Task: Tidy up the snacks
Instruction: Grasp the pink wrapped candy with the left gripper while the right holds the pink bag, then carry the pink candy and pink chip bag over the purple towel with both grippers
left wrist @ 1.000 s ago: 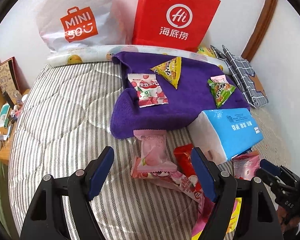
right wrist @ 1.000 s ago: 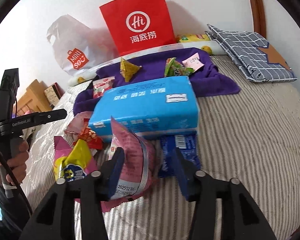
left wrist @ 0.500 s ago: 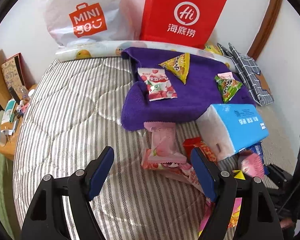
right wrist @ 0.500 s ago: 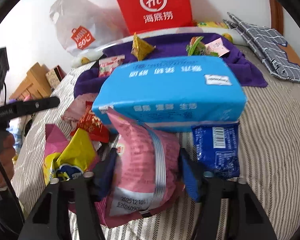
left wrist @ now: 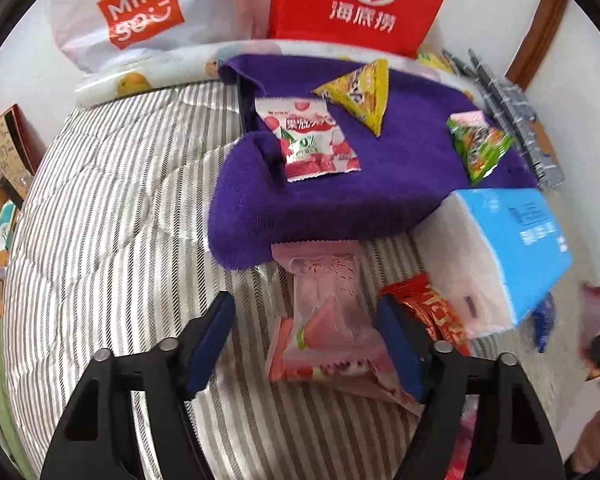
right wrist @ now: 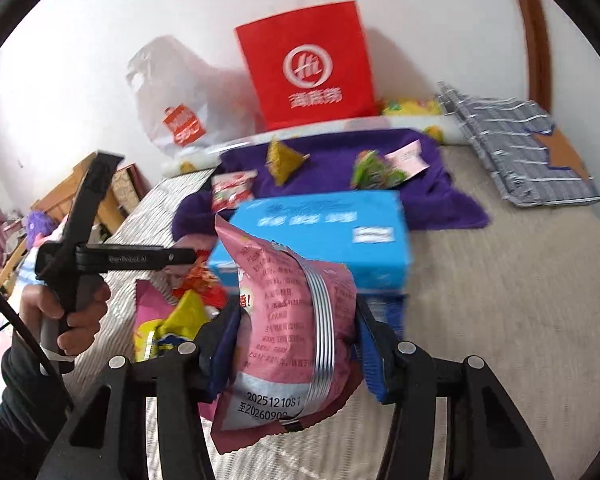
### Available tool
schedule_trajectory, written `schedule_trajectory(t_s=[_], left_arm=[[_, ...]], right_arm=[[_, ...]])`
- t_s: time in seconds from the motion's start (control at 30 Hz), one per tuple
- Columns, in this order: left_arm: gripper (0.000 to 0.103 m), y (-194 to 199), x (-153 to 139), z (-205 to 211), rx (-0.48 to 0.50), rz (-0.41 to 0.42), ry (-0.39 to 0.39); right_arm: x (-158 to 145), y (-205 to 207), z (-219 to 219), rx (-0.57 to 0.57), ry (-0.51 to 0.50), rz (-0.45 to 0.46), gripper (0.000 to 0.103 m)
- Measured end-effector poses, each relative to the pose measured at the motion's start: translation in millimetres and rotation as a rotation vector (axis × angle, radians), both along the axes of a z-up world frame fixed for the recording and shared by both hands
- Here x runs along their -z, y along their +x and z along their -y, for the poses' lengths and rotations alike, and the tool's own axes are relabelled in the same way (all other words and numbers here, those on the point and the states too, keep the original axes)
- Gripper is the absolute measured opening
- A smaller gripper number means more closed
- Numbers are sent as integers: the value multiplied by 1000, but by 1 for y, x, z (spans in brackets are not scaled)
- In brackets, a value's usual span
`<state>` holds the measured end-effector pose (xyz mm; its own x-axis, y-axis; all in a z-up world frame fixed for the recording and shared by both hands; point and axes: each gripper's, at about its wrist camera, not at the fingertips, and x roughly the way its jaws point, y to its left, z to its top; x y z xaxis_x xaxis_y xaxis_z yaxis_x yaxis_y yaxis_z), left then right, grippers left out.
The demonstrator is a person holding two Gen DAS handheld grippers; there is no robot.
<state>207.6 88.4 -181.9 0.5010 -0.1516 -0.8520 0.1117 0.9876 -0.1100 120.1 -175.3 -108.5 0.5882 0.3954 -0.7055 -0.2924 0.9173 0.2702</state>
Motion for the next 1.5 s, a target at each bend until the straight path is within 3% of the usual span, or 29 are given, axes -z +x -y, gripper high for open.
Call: schedule_trajectory(t_s=[0.07, 0.13, 0.2, 0.3, 0.57, 0.93, 1.13, 1.5], left_arm=[[64, 3, 3, 4, 1, 11, 30], [54, 2, 3, 9, 13, 37, 57], [35, 0, 1, 13, 39, 51, 45], [30, -7, -3, 17, 63, 80, 81], [30, -21, -14, 0, 33, 90, 12], [30, -42, -40, -10, 19, 148, -15], [30, -45, -54, 2, 72, 158, -79], [30, -39, -80, 56, 200, 183, -185]], right_arm=[[-1, 1, 10, 30, -13, 5, 51], [3, 3, 23, 68, -24, -3, 51], [7, 4, 35, 100, -25, -16, 51], [13, 6, 46, 134, -18, -29, 51], [13, 5, 56, 171, -19, -5, 51], [1, 12, 63, 214, -77, 48, 51], [-16, 24, 59, 197, -123, 104, 51], [-36, 60, 44, 146, -106, 126, 51]])
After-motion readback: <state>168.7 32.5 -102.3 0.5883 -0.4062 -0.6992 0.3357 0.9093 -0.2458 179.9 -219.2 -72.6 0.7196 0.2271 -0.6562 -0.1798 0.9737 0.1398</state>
